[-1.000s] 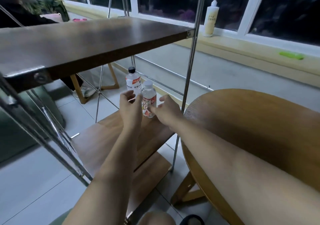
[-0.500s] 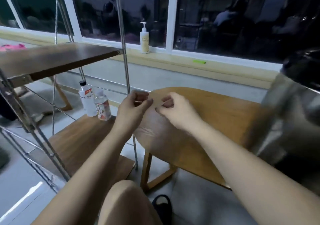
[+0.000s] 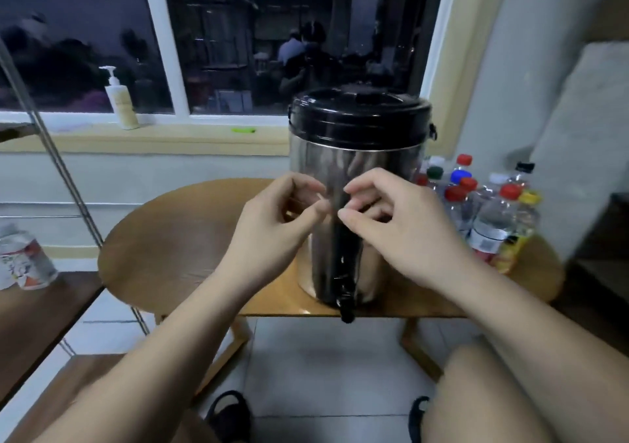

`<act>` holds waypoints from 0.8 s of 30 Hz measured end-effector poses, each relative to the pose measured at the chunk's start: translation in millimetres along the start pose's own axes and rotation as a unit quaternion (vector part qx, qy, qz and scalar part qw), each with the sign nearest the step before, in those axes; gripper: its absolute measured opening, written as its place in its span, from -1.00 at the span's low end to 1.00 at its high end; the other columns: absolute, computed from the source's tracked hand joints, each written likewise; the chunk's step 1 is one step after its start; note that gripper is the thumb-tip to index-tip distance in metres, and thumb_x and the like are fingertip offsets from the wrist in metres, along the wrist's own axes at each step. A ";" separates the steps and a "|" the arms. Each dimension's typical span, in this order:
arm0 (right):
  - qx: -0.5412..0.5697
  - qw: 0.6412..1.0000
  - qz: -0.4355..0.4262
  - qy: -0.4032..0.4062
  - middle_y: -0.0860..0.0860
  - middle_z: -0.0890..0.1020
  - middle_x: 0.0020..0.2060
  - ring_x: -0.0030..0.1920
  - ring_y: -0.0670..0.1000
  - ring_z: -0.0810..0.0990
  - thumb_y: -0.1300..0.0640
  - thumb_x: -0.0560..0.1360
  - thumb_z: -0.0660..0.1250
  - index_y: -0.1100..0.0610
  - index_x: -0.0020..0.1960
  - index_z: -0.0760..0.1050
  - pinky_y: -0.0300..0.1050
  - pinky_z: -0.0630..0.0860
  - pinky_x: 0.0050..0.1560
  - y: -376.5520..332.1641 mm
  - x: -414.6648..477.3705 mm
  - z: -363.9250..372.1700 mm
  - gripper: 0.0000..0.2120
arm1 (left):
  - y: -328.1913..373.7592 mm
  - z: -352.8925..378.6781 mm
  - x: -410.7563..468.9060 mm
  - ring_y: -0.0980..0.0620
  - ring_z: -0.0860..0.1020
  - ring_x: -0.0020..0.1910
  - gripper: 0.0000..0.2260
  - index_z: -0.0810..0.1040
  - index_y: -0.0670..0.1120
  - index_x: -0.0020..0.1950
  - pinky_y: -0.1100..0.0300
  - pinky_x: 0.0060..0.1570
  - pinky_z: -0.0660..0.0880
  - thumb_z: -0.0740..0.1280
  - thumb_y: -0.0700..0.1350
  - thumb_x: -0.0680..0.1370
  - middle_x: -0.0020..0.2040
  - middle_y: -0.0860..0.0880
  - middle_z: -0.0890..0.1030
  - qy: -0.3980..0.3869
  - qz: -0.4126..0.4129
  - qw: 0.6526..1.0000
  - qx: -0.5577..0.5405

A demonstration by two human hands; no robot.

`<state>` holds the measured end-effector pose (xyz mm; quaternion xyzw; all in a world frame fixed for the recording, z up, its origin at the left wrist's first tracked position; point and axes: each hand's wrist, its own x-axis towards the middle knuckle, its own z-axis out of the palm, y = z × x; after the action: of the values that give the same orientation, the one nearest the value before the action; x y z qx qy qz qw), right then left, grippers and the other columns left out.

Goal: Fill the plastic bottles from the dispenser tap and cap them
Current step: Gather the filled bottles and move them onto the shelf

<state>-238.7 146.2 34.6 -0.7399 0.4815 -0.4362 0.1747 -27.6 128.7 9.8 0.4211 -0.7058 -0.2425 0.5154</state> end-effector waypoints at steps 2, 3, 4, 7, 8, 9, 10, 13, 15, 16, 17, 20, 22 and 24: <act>-0.012 0.999 0.014 0.038 -0.12 0.72 -0.08 -0.14 -0.07 0.73 0.02 0.59 0.54 -0.11 0.17 0.63 0.03 0.72 -0.04 20.3 -12.7 -29.3 -0.81 | 11.9 32.7 0.4 0.10 0.67 0.00 -0.88 0.65 0.07 0.16 0.12 0.06 0.59 0.48 -0.07 0.64 -0.05 0.11 0.71 -0.020 0.011 1.000 0.000; -0.018 0.998 0.021 0.057 -0.12 0.72 -0.09 -0.15 -0.06 0.72 0.01 0.59 0.54 -0.12 0.15 0.63 0.06 0.72 -0.04 31.6 -17.5 -43.0 -0.82 | 17.4 47.7 1.6 0.12 0.67 0.01 -0.88 0.65 0.07 0.17 0.17 0.06 0.57 0.48 -0.07 0.64 -0.06 0.11 0.71 -0.031 0.015 0.999 0.001; -0.023 0.997 0.028 0.073 -0.12 0.72 -0.09 -0.16 -0.06 0.72 0.00 0.59 0.54 -0.12 0.14 0.63 0.10 0.72 -0.04 43.9 -21.8 -55.6 -0.84 | 22.6 62.2 2.9 0.14 0.67 0.02 -0.87 0.64 0.07 0.18 0.19 0.08 0.57 0.48 -0.08 0.65 -0.05 0.12 0.72 -0.044 0.019 0.999 0.003; -0.035 0.992 0.048 0.111 -0.12 0.71 -0.11 -0.20 -0.04 0.70 0.02 0.57 0.55 -0.11 0.09 0.62 0.16 0.71 -0.06 80.6 -30.5 -87.1 -0.85 | 33.6 101.2 10.9 0.16 0.68 0.06 -0.87 0.63 0.06 0.18 0.19 0.11 0.60 0.48 -0.08 0.65 -0.03 0.13 0.72 -0.070 0.037 0.997 0.020; -0.042 0.990 0.054 0.121 -0.12 0.70 -0.12 -0.22 -0.06 0.69 0.04 0.57 0.55 -0.09 0.09 0.63 0.14 0.71 -0.06 92.2 -32.6 -96.1 -0.85 | 36.1 113.3 14.1 0.17 0.68 0.06 -0.87 0.63 0.06 0.18 0.16 0.11 0.62 0.47 -0.08 0.65 -0.03 0.14 0.71 -0.073 0.048 0.996 0.032; -0.048 0.989 0.061 0.129 -0.13 0.70 -0.13 -0.23 -0.08 0.69 0.04 0.57 0.55 -0.08 0.09 0.63 0.12 0.70 -0.07 102.5 -34.5 -104.9 -0.85 | 38.6 124.8 17.1 0.19 0.67 0.05 -0.86 0.62 0.05 0.19 0.15 0.10 0.63 0.47 -0.08 0.64 -0.03 0.15 0.71 -0.075 0.061 0.994 0.048; -0.053 0.987 0.067 0.135 -0.14 0.70 -0.13 -0.23 -0.10 0.68 0.04 0.57 0.55 -0.08 0.09 0.63 0.08 0.70 -0.08 112.3 -36.7 -113.4 -0.85 | 40.7 136.4 19.8 0.20 0.66 0.04 -0.86 0.62 0.05 0.19 0.15 0.08 0.64 0.47 -0.08 0.64 -0.03 0.15 0.70 -0.079 0.072 0.992 0.065; -0.077 0.982 0.091 0.145 -0.16 0.70 -0.13 -0.24 -0.16 0.67 0.02 0.57 0.54 -0.08 0.10 0.62 -0.11 0.61 -0.17 139.4 -40.2 -131.9 -0.85 | 43.5 166.9 28.8 0.24 0.64 0.07 -0.81 0.59 0.07 0.22 0.20 0.09 0.65 0.48 -0.07 0.63 0.04 0.17 0.67 -0.089 0.083 0.987 0.103; -0.091 0.978 0.102 0.158 -0.18 0.70 -0.08 -0.26 -0.19 0.67 0.02 0.57 0.54 -0.08 0.11 0.61 -0.15 0.57 -0.19 158.1 -40.4 -141.6 -0.83 | 41.1 187.9 37.4 0.23 0.61 0.14 -0.74 0.57 0.07 0.29 0.20 0.17 0.65 0.48 -0.05 0.62 0.16 0.17 0.65 -0.095 0.088 0.982 0.139; -0.102 0.975 0.108 0.164 -0.18 0.70 -0.05 -0.26 -0.21 0.66 0.02 0.57 0.54 -0.09 0.13 0.60 -0.15 0.56 -0.20 167.5 -39.8 -145.7 -0.82 | 39.8 198.2 41.8 0.21 0.60 0.18 -0.69 0.55 0.07 0.34 0.19 0.20 0.64 0.48 -0.04 0.62 0.22 0.15 0.63 -0.096 0.094 0.978 0.158; -0.114 0.972 0.113 0.171 -0.17 0.70 0.01 -0.25 -0.24 0.66 0.01 0.57 0.54 -0.09 0.16 0.60 -0.17 0.54 -0.22 175.5 -39.0 -149.8 -0.79 | 38.6 208.1 46.6 0.19 0.58 0.23 -0.63 0.53 0.06 0.39 0.16 0.24 0.63 0.49 -0.03 0.61 0.29 0.12 0.60 -0.098 0.100 0.975 0.171; -0.141 0.963 0.126 0.190 -0.11 0.58 0.30 -0.14 -0.26 0.65 0.03 0.58 0.52 -0.06 0.36 0.54 -0.34 0.45 -0.21 196.4 -33.4 -160.9 -0.62 | 37.4 233.5 59.9 0.10 0.51 0.38 -0.46 0.43 0.03 0.55 0.18 0.36 0.54 0.50 -0.05 0.59 0.47 0.07 0.49 -0.108 0.119 0.964 0.210; -0.147 0.960 0.138 0.195 -0.07 0.51 0.39 -0.08 -0.17 0.68 0.05 0.59 0.53 -0.03 0.47 0.47 -0.37 0.42 -0.18 205.4 -28.3 -167.0 -0.50 | 37.6 246.5 69.2 0.04 0.48 0.44 -0.37 0.34 0.02 0.62 0.24 0.35 0.44 0.50 -0.08 0.59 0.55 0.02 0.43 -0.111 0.116 0.961 0.226; -0.145 0.959 0.144 0.197 -0.03 0.49 0.44 0.07 0.00 0.70 0.05 0.57 0.54 -0.01 0.52 0.42 -0.28 0.45 -0.06 213.6 -22.3 -172.2 -0.42 | 35.9 256.7 79.0 -0.03 0.48 0.45 -0.31 0.29 0.02 0.65 0.20 0.31 0.42 0.50 -0.10 0.58 0.57 -0.02 0.42 -0.117 0.099 0.962 0.228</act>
<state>-502.0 91.8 -24.8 -0.5796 0.6662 -0.4685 0.0283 -288.2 57.4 -11.1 0.4241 -0.8359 -0.0711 0.3411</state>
